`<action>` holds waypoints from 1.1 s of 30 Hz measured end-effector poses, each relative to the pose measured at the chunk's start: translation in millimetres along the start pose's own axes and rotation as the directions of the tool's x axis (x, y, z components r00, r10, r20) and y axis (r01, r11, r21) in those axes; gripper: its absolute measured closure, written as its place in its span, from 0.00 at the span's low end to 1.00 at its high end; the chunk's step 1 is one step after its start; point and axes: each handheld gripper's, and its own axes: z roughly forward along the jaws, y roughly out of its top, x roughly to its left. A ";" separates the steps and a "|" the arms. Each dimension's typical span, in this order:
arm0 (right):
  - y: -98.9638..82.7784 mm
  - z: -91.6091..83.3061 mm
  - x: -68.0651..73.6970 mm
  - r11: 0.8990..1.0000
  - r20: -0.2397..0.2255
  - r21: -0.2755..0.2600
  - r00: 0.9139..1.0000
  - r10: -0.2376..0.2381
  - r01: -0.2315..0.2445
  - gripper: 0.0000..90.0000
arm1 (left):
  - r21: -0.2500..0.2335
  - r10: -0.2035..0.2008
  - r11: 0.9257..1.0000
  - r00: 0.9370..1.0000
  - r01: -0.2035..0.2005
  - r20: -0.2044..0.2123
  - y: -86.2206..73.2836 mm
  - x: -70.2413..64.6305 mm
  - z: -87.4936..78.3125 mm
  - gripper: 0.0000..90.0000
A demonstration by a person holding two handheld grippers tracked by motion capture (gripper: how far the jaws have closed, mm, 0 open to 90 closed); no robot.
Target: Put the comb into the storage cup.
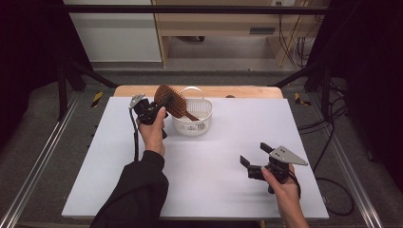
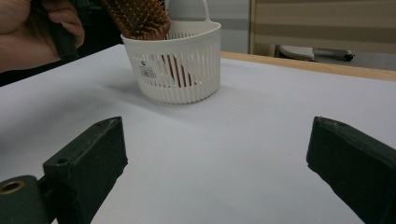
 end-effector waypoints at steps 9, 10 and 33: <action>-0.2 0.3 0.5 1.000 -0.003 0.001 1.000 0.001 -0.001 0.06 | 0.010 -0.001 1.000 1.000 0.001 -0.004 -1.1 1.0 0.6 0.48; -0.2 0.3 0.5 1.000 -0.003 0.001 1.000 0.000 0.000 0.06 | 0.013 -0.002 1.000 1.000 0.002 -0.003 -1.8 1.7 0.6 0.47; -0.8 1.7 1.9 1.000 -0.010 0.010 1.000 -0.003 0.003 0.05 | 0.020 0.046 0.999 0.999 -0.045 -0.019 -7.0 7.2 -1.9 0.29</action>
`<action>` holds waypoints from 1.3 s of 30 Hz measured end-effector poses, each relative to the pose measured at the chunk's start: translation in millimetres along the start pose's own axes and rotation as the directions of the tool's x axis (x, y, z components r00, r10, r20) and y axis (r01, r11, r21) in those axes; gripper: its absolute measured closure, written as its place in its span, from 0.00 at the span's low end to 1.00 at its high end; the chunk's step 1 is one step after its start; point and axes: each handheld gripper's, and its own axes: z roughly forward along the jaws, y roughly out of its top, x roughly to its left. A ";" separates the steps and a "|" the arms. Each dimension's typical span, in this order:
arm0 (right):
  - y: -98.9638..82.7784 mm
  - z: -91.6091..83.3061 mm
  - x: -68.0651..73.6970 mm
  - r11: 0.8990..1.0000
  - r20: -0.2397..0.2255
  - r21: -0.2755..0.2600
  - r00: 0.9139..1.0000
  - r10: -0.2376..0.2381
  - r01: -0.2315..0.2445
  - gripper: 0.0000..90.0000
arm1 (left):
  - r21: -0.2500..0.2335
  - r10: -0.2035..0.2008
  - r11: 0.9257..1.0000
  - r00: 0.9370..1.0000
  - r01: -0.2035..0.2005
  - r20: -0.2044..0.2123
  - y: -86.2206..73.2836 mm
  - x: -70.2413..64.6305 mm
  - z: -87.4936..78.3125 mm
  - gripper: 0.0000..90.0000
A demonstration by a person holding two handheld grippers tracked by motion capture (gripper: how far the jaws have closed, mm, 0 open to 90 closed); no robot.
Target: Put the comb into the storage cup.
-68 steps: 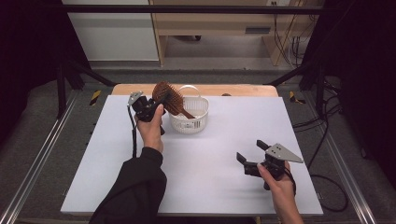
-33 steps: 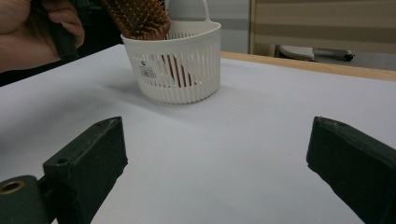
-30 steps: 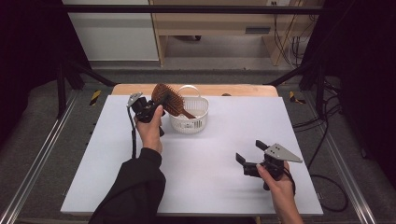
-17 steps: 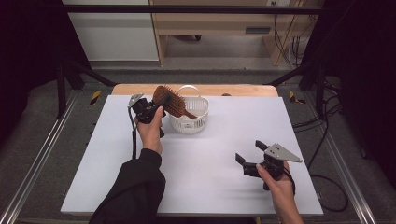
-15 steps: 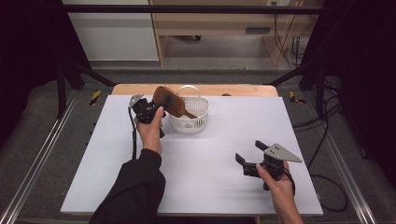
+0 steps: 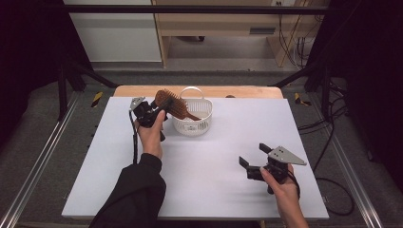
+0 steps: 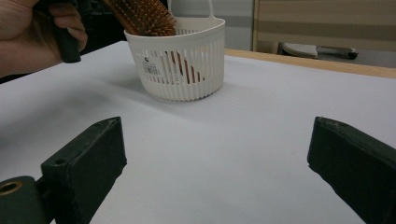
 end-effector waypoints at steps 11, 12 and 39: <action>0.1 0.0 0.4 1.000 -0.003 0.002 1.000 -0.001 0.001 0.05 | 0.026 0.075 0.997 0.997 -0.074 -0.022 -0.5 -7.2 -1.2 0.03; 0.1 0.0 0.4 1.000 -0.003 0.002 1.000 -0.001 0.001 0.05 | 0.026 0.079 0.997 0.997 -0.078 -0.023 -0.3 -7.5 -1.5 0.03; 0.8 0.0 1.1 1.000 -0.006 0.000 1.000 -0.006 0.006 0.05 | 0.053 0.264 0.964 0.962 -0.261 -0.074 6.0 -29.1 -18.8 0.03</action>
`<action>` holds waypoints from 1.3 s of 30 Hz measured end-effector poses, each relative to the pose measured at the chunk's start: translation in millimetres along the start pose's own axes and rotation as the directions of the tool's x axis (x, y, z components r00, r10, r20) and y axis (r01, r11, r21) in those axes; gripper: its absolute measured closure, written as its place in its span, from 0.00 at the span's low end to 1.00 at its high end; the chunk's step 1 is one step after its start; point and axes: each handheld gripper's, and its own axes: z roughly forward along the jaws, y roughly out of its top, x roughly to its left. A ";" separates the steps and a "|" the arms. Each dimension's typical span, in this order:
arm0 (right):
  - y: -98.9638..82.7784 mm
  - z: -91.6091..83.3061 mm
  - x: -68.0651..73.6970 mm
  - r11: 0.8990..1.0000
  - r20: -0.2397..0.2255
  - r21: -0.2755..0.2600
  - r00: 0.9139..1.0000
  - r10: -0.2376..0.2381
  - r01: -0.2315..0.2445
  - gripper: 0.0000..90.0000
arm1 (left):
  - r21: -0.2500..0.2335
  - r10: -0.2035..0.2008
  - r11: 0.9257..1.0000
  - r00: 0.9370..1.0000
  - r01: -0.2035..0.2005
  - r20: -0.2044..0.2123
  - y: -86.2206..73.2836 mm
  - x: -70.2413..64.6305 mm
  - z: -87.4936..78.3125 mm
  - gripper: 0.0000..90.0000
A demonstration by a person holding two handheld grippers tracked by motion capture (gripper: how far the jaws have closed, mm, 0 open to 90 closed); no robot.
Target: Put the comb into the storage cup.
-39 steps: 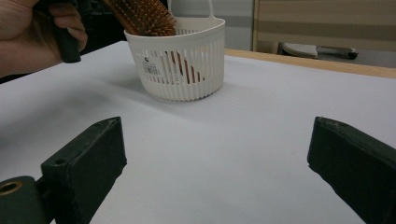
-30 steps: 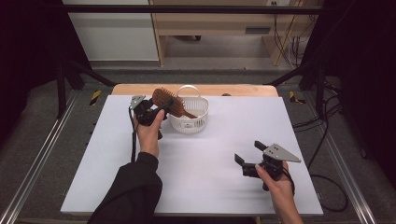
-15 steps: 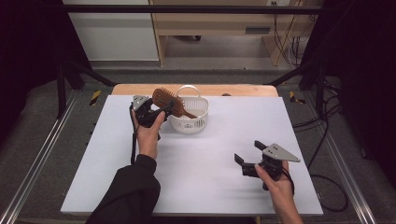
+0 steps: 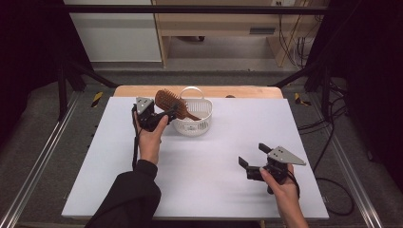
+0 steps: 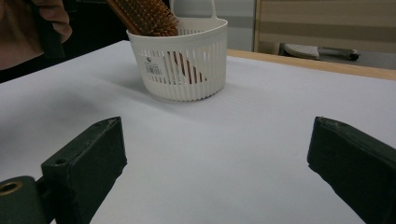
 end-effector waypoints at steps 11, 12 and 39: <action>0.4 1.0 1.3 1.000 -0.005 0.004 1.000 -0.004 0.004 0.05 | 0.007 0.084 0.996 0.996 -0.084 -0.010 4.1 -4.5 -13.5 0.03; 0.4 1.0 1.2 1.000 -0.004 0.003 1.000 0.000 0.000 0.05 | 0.007 0.090 0.996 0.996 -0.090 -0.011 4.2 -4.7 -14.7 0.03; -0.8 2.7 0.9 1.000 -0.007 0.020 1.000 0.001 -0.001 0.04 | 0.035 0.139 0.989 0.988 -0.142 0.070 7.5 -3.0 -45.5 0.02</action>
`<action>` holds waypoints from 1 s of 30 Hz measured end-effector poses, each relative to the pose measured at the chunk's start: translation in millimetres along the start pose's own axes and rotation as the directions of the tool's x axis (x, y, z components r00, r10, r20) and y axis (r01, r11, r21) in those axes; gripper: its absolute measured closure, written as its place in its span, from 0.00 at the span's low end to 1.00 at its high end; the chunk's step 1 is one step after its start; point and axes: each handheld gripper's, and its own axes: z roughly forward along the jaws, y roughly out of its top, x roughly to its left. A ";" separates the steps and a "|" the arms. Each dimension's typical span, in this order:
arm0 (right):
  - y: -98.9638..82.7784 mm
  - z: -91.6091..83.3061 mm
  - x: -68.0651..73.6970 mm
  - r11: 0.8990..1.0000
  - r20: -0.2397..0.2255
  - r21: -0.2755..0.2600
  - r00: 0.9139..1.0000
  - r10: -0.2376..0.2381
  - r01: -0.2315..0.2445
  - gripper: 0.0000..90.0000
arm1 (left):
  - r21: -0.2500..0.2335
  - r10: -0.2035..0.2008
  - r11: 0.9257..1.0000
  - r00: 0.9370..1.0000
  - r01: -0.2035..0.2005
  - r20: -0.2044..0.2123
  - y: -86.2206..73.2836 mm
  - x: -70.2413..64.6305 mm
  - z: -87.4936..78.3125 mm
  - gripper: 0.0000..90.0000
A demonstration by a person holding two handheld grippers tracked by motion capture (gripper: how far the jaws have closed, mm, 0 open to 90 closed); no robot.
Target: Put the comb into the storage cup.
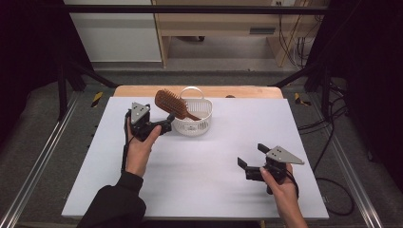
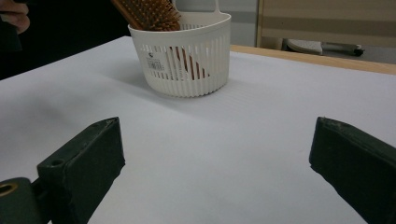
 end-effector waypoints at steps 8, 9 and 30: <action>-0.3 -0.1 -0.2 1.000 0.004 0.002 1.000 -0.003 0.003 0.04 | -0.011 -0.004 1.000 1.000 0.004 0.014 -0.7 9.8 -13.5 0.02; -0.2 0.3 0.2 1.000 0.003 0.004 1.000 -0.002 0.002 0.04 | -0.007 0.001 1.000 1.000 -0.001 0.013 -1.2 10.8 -15.1 0.02; 0.4 1.1 3.9 0.999 -0.003 0.010 0.999 -0.032 0.032 0.04 | -0.038 0.002 0.999 1.000 -0.001 0.010 -12.6 43.3 -63.8 0.03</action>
